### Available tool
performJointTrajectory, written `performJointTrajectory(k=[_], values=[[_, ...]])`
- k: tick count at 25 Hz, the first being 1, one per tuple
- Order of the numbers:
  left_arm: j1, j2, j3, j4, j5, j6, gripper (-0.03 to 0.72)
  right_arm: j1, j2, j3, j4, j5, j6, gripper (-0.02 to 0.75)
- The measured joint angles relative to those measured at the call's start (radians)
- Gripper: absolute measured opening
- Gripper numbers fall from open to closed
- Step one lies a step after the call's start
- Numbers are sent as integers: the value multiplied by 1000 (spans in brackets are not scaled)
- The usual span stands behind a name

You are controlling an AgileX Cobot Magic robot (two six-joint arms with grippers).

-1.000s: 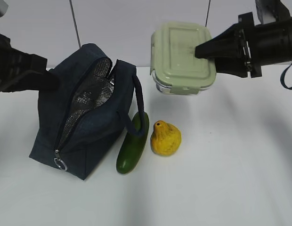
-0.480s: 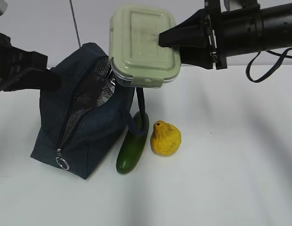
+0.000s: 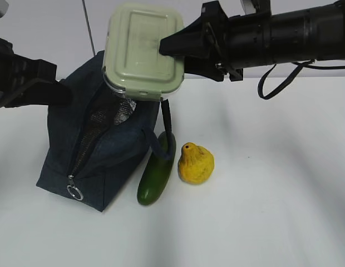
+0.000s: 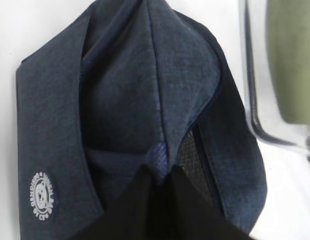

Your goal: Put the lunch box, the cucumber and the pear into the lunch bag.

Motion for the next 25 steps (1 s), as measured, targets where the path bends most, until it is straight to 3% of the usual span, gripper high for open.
performJointTrajectory(k=[8,20,25], values=[[0,0,0,-15,0,-2,11,23,52,0,-20,-25,-4,383],[0,0,0,-56,-3,-2,11,23,78,0,-218,-26,54,383],[0,0,0,-121,-5,32,11,23,89,0,-271,-32,66,383]])
